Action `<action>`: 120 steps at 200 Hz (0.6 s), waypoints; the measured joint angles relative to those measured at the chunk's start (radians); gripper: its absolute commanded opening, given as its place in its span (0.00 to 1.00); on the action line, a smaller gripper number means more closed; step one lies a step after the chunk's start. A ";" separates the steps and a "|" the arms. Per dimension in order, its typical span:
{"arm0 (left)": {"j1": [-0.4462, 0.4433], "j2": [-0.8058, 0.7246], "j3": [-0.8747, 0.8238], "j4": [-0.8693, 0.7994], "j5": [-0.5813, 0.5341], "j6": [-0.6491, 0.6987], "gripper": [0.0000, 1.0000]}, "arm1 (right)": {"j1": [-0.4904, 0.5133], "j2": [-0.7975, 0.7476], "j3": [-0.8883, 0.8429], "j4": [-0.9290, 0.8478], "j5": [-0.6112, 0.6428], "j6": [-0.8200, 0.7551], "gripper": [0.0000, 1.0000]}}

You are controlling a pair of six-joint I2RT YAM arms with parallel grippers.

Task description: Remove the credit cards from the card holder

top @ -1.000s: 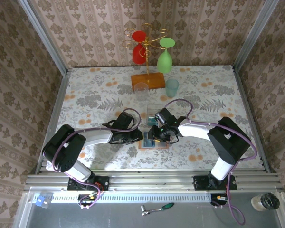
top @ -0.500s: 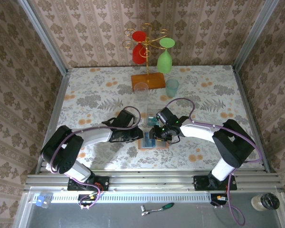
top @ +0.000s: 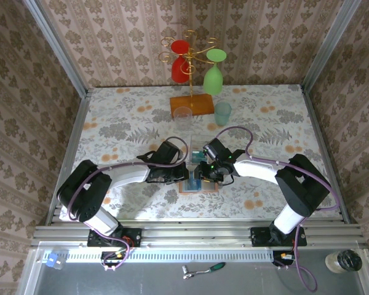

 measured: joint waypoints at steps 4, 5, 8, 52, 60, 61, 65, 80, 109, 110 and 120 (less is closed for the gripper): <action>0.000 0.001 0.000 -0.002 -0.003 0.003 0.04 | 0.000 0.000 0.000 0.000 0.000 0.000 0.34; 0.000 0.001 0.000 -0.002 -0.003 0.003 0.04 | 0.000 0.000 0.000 0.000 0.000 0.000 0.34; 0.000 0.002 0.000 -0.003 -0.003 0.003 0.04 | 0.000 0.000 0.000 0.000 0.000 0.000 0.34; 0.000 0.004 0.000 -0.020 -0.011 0.007 0.04 | -0.002 0.002 0.000 0.001 0.000 -0.003 0.34; 0.000 0.007 0.000 -0.020 -0.010 0.007 0.04 | -0.002 0.005 0.000 0.001 0.000 -0.003 0.34; 0.000 0.008 0.000 -0.020 -0.010 0.007 0.04 | -0.002 0.005 0.000 0.001 0.000 -0.003 0.34; 0.000 0.010 0.000 -0.020 -0.010 0.007 0.04 | -0.002 0.006 0.000 0.001 0.000 -0.003 0.34; 0.000 0.022 0.000 -0.020 -0.010 0.007 0.04 | -0.002 0.012 0.000 0.001 0.000 -0.003 0.34; 0.000 0.032 0.001 -0.016 -0.006 0.007 0.04 | -0.002 0.023 0.000 0.003 -0.002 -0.003 0.34; 0.000 0.032 0.001 -0.016 -0.006 0.007 0.04 | -0.002 0.023 0.000 0.003 -0.002 -0.003 0.34; 0.000 0.032 0.001 -0.016 -0.006 0.007 0.04 | -0.002 0.024 0.000 0.006 -0.004 -0.003 0.34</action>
